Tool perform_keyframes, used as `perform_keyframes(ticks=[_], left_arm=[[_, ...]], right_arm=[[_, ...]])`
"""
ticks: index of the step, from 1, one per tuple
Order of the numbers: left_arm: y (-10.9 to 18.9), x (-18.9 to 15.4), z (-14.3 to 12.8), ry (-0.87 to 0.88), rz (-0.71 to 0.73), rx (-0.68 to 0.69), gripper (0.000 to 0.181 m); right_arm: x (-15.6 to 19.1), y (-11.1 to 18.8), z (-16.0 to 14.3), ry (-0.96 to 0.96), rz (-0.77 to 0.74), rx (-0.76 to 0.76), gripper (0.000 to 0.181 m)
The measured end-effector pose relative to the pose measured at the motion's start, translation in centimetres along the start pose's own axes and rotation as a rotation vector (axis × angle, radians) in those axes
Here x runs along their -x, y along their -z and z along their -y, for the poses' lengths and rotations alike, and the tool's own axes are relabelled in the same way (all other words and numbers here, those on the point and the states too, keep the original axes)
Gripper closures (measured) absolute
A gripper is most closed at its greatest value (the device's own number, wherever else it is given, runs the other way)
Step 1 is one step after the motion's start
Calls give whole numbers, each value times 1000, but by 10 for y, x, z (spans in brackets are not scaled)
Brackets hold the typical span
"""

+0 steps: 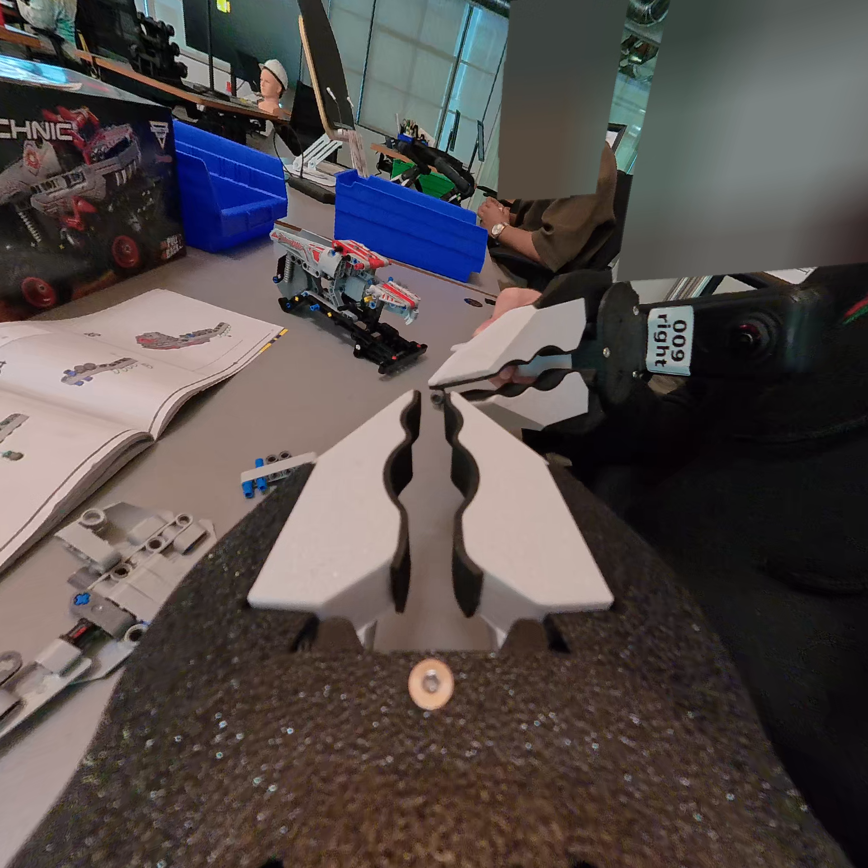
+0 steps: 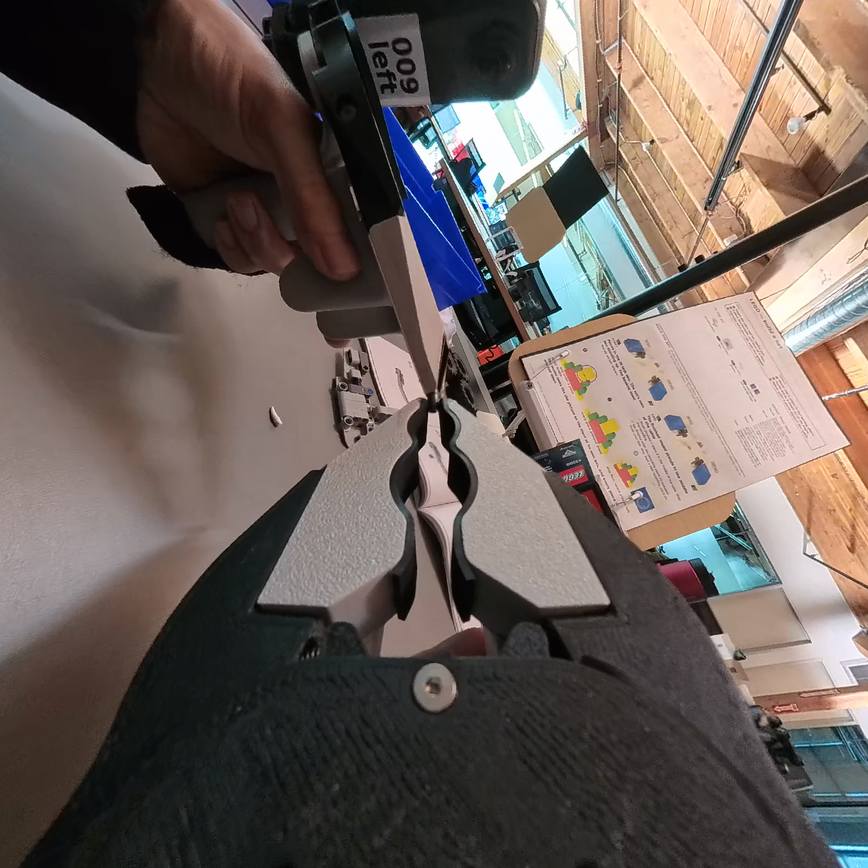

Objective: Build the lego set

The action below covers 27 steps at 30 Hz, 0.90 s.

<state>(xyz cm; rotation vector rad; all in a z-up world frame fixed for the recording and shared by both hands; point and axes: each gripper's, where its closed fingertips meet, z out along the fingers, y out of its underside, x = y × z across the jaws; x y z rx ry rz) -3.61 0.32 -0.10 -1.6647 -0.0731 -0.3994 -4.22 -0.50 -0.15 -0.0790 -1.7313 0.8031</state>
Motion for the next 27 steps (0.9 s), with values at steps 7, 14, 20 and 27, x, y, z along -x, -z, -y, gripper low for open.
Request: perform_keyframes(ticks=[7,14,20,27], left_arm=[[1,-3,-2,-5,-24,15,179],[2,-4,-4,18,-45,22,179],[0,0,-12,-101,1,70,180],[-5,34,-45,-366,177,320,180]], right_arm=[[2,0,0,-6,14,-2,179],[4,0,2,4,35,-10,179],[10,1,-2,-13,92,-12,178],[4,9,-62,-784,366,178,154]])
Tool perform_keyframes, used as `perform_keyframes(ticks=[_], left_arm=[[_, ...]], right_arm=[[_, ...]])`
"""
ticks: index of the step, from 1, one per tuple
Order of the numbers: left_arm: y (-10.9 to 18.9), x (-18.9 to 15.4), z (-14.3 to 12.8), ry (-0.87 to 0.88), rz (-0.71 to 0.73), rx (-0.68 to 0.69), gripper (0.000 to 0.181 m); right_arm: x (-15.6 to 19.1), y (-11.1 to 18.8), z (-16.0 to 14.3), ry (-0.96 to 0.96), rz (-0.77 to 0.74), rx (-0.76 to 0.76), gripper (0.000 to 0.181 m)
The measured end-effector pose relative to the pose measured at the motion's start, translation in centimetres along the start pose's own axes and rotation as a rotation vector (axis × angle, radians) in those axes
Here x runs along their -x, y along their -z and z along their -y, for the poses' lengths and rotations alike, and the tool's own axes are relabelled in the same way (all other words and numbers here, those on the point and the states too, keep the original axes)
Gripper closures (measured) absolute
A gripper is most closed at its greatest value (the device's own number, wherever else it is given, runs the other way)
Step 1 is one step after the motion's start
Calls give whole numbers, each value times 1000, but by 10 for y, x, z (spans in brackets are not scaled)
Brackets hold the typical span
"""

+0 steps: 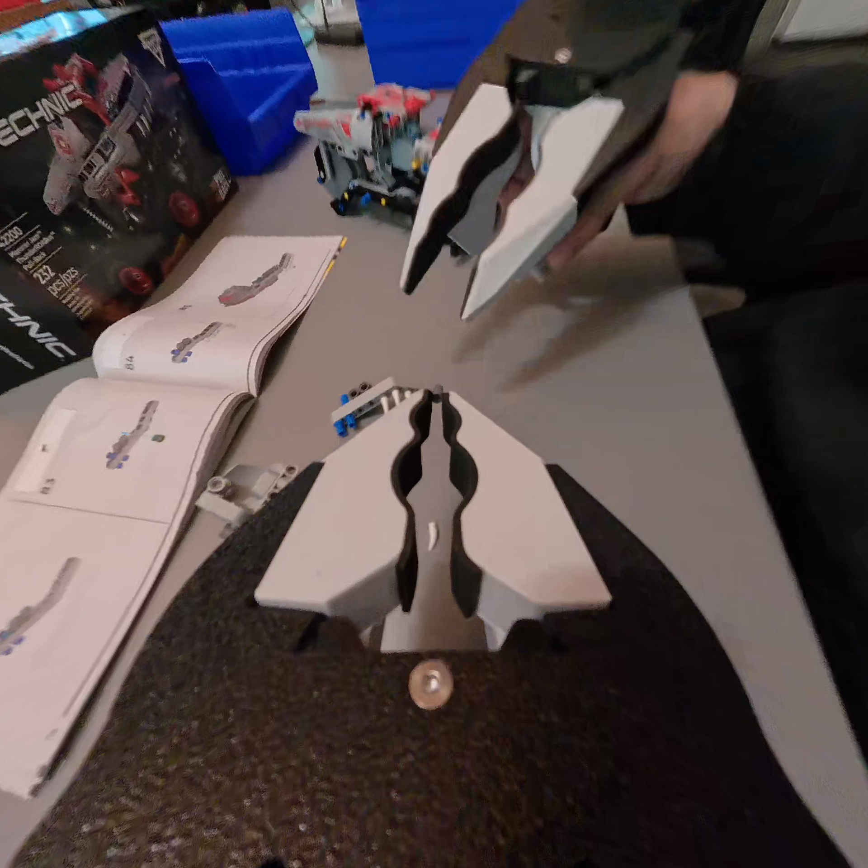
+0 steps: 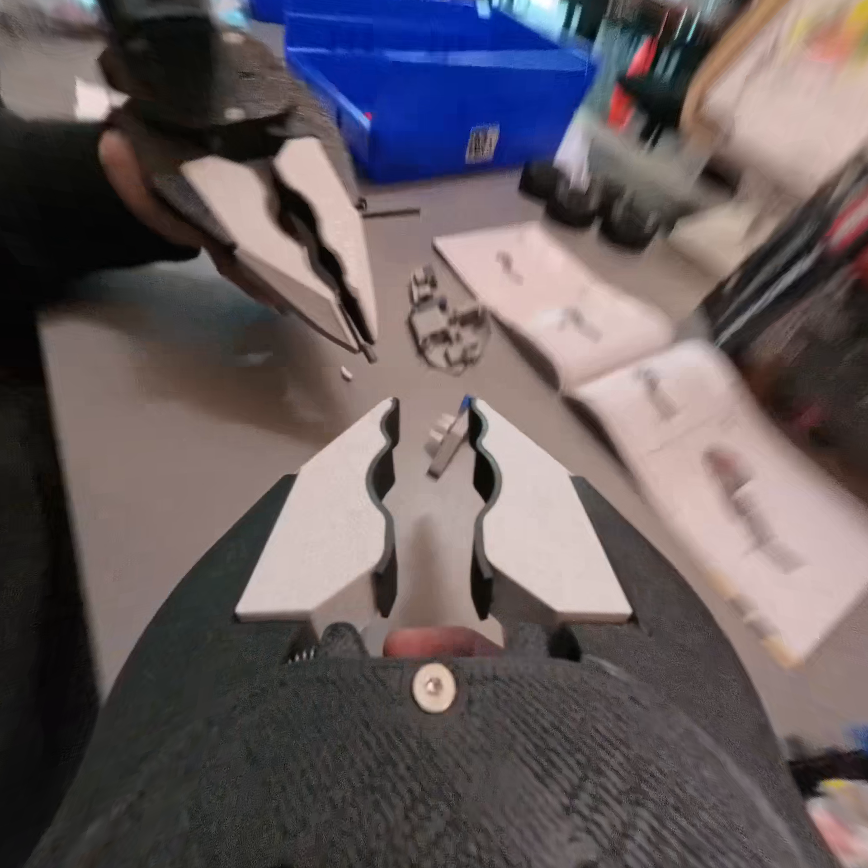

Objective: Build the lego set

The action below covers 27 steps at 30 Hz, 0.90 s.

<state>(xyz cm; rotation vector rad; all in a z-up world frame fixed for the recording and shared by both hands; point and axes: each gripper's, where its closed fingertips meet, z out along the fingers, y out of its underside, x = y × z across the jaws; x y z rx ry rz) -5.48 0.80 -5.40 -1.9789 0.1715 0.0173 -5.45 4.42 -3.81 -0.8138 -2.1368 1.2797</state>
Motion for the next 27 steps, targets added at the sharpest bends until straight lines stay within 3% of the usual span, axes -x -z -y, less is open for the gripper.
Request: perform_keyframes(ticks=[3,5,6,14,19,22,27], left_arm=[[-14,-1,-5,-87,3,47,180],[-24,-2,-8,-130,20,63,180],[-28,-2,-10,-156,38,78,180],[-37,5,-28,-319,119,200,180],[-31,27,-24,-201,129,174,180],[-31,39,-31,-189,146,225,180],[-40,30,-42,-207,93,294,180]], right_arm=[[1,-6,-30,-389,189,109,145],[9,-12,-44,-527,302,174,164],[9,-17,-49,-552,318,194,163],[-11,-35,-53,-551,298,211,163],[-7,-40,-48,-588,379,210,161],[-3,-41,-45,-616,429,186,168],[8,-41,-45,-642,514,207,175]])
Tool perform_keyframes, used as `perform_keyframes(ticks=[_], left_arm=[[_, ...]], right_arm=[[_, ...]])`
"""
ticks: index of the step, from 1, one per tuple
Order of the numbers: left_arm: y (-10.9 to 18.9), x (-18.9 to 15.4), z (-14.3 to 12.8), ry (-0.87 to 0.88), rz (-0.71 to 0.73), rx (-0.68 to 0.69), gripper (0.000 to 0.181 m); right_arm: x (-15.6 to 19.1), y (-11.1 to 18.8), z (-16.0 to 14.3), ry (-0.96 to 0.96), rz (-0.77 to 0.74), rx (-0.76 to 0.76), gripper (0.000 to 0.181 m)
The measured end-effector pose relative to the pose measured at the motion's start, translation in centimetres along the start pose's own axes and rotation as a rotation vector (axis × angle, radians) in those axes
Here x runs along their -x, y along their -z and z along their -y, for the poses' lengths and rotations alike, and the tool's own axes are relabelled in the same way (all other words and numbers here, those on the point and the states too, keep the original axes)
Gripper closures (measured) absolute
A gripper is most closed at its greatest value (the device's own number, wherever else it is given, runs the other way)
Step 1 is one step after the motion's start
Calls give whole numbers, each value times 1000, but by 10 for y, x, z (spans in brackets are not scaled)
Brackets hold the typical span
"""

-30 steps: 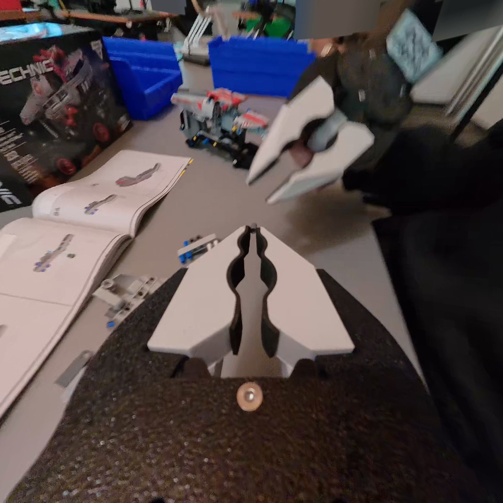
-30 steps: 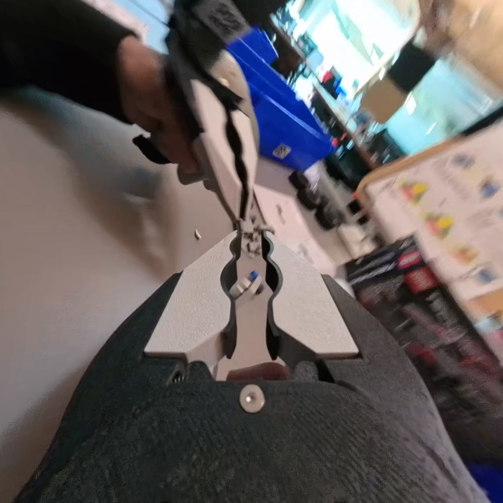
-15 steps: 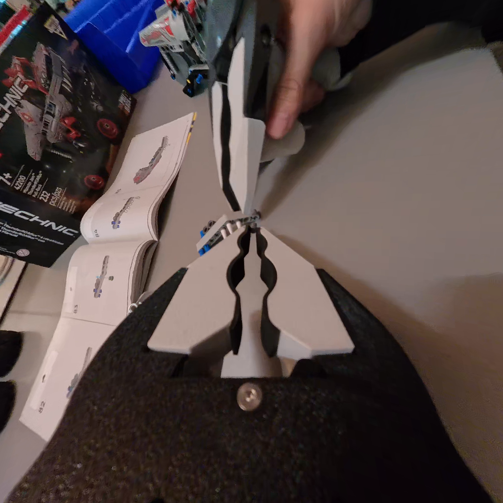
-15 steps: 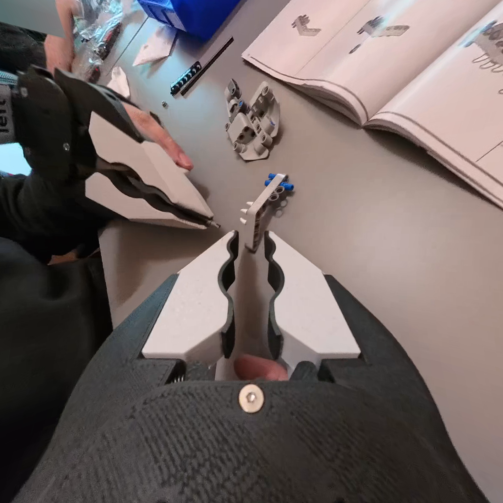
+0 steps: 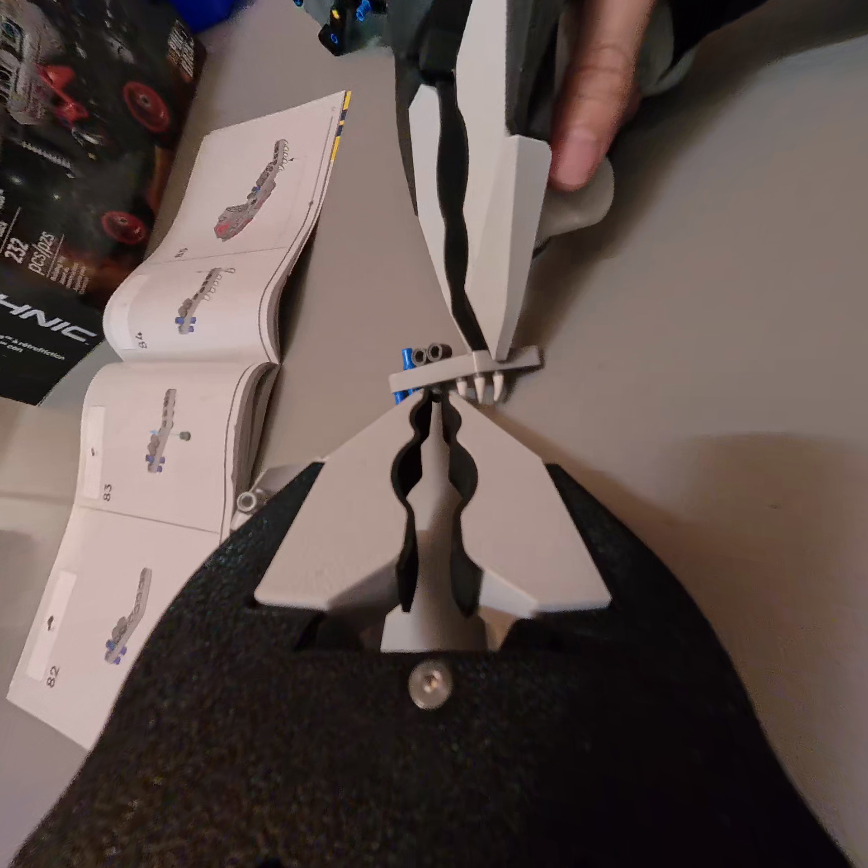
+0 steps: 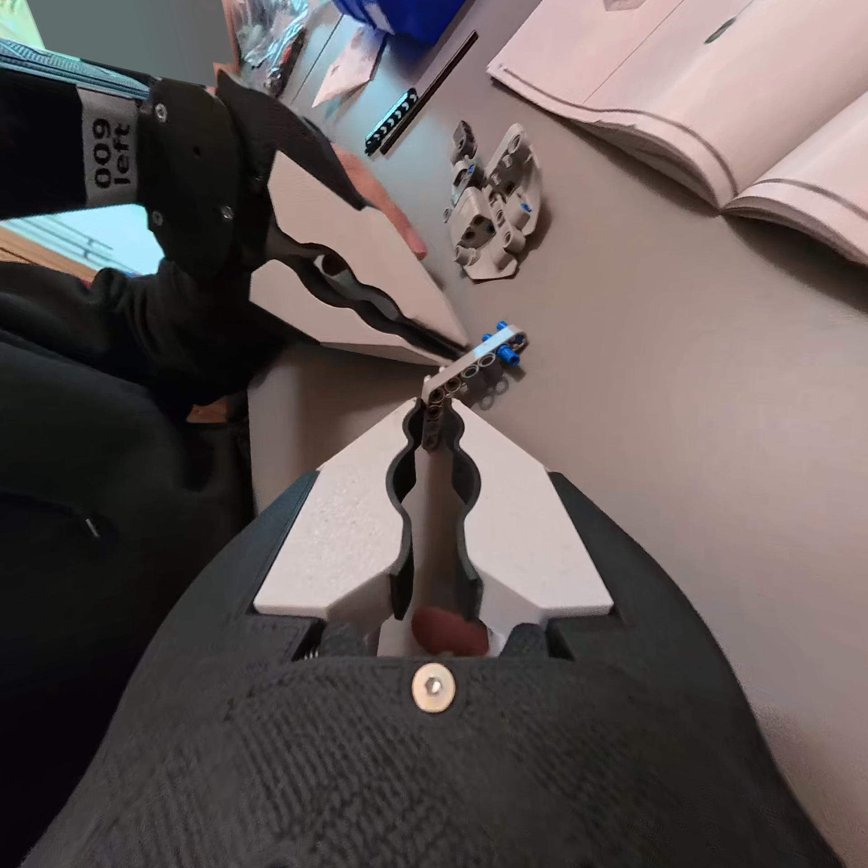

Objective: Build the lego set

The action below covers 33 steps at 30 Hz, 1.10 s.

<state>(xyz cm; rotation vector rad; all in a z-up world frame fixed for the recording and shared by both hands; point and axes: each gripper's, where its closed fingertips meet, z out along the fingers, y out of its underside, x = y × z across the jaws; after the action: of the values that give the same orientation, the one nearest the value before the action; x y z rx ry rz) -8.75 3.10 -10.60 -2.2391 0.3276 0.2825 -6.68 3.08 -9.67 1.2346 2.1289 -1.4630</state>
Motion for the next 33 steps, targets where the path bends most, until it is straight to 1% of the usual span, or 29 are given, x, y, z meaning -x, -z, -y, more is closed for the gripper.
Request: perform_keyframes(ticks=[5,10,19,21,23,24,26,28,30,33], left_arm=[[0,-3,0,9,-8,-5,180],[1,-4,0,2,-11,-10,180],[3,-6,-1,-20,0,-16,180],[6,-3,1,-11,14,-38,180],[14,3,3,28,40,-79,180],[20,8,5,51,69,-113,180],[38,17,15,92,121,-215,180],[61,20,31,118,153,-361,180],[81,18,45,167,144,-492,180],[95,8,57,224,87,-607,180]], right_arm=[[12,-9,-6,25,53,47,175],[16,-11,-8,27,74,63,175],[17,-12,-10,72,11,47,175],[17,-11,-10,66,7,35,175],[17,-8,-5,24,26,-11,176],[19,-6,1,-10,45,-57,175],[26,1,19,-84,126,-210,176],[30,10,34,-154,182,-351,176],[39,22,50,-188,252,-494,176],[56,31,62,-220,413,-613,176]])
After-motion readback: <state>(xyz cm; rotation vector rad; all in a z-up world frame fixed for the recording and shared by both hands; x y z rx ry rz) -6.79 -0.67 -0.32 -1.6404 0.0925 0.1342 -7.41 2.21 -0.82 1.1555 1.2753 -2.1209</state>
